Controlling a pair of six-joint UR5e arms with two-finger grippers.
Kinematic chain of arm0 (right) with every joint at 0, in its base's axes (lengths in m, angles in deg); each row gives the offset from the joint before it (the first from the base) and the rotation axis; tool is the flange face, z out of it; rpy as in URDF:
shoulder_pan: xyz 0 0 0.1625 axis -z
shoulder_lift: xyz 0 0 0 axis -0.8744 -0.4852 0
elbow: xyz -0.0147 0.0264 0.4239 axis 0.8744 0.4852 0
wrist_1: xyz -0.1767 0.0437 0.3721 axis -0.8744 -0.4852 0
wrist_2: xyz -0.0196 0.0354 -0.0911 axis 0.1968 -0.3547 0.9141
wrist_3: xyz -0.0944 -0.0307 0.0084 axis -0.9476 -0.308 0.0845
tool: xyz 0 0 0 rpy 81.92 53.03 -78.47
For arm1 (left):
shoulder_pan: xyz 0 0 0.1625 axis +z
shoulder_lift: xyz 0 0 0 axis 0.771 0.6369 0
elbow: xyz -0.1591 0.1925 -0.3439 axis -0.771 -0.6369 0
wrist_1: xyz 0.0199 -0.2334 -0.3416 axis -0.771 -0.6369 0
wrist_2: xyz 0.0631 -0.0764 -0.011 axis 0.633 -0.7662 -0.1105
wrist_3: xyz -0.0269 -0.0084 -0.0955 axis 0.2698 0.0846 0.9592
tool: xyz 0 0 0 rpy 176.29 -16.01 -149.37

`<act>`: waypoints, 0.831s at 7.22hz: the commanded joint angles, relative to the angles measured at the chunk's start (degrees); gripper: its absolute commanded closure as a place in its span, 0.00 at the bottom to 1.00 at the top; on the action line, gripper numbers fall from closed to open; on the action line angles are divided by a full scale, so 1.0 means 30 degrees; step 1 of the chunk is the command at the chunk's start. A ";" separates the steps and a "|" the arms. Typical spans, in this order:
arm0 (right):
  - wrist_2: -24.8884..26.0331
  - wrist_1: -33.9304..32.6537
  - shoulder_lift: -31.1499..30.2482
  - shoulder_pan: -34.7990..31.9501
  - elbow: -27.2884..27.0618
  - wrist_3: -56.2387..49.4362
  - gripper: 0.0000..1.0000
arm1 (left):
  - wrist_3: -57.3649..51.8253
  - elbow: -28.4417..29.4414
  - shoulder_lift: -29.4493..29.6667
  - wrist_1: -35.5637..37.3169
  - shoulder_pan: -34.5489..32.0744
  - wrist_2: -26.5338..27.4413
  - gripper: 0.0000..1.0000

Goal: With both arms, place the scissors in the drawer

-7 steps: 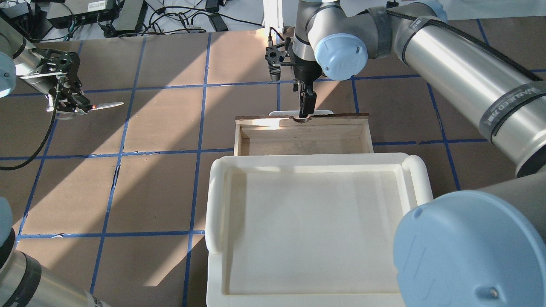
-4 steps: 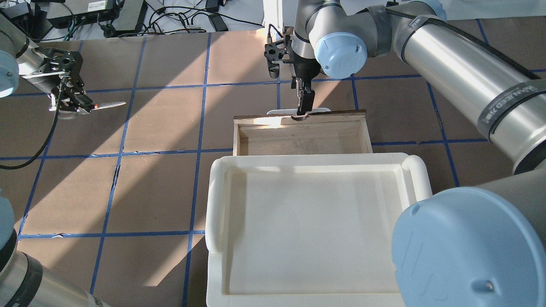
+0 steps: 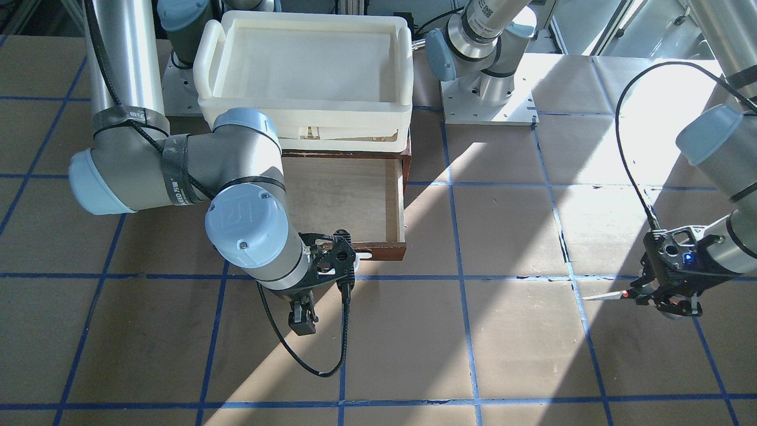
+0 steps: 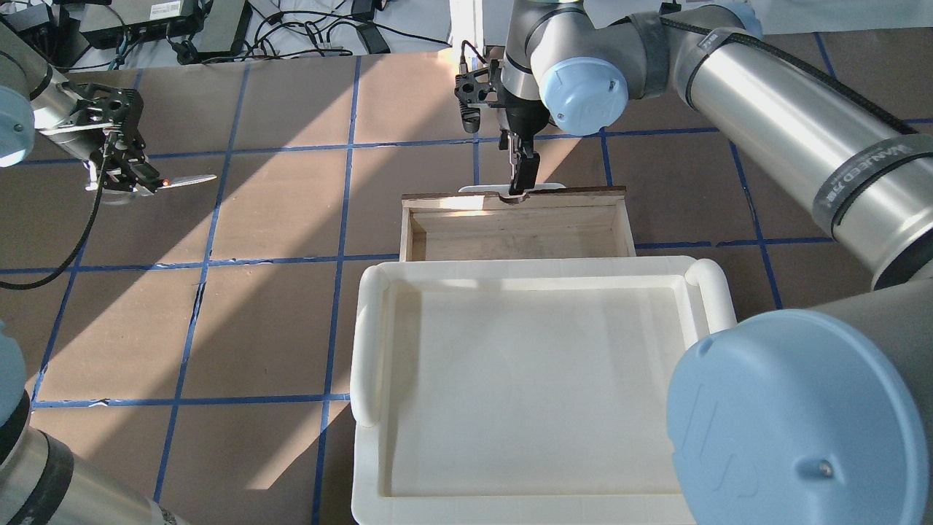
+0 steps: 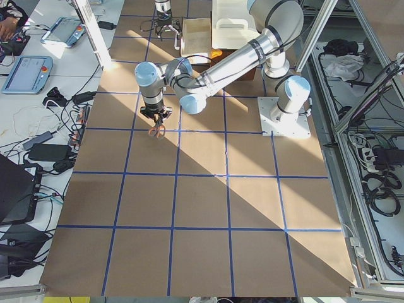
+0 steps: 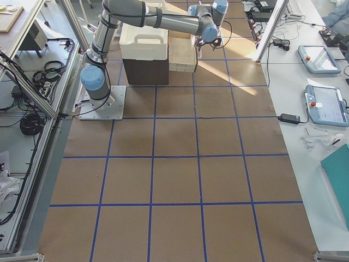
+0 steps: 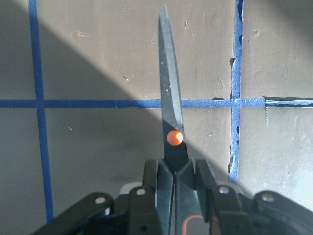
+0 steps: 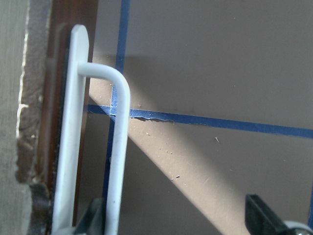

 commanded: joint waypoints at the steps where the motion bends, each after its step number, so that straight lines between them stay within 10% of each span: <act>1: -0.0023 -0.0015 0.0018 0.0064 0.0084 0.0024 0.00 | 0.0000 0.0000 0.0008 0.0000 -0.0030 0.0000 1.00; 6: -0.0814 0.2755 -0.1820 0.0209 0.0553 0.0259 0.00 | 0.0609 0.0000 -0.0079 -0.0029 -0.0439 0.0059 1.00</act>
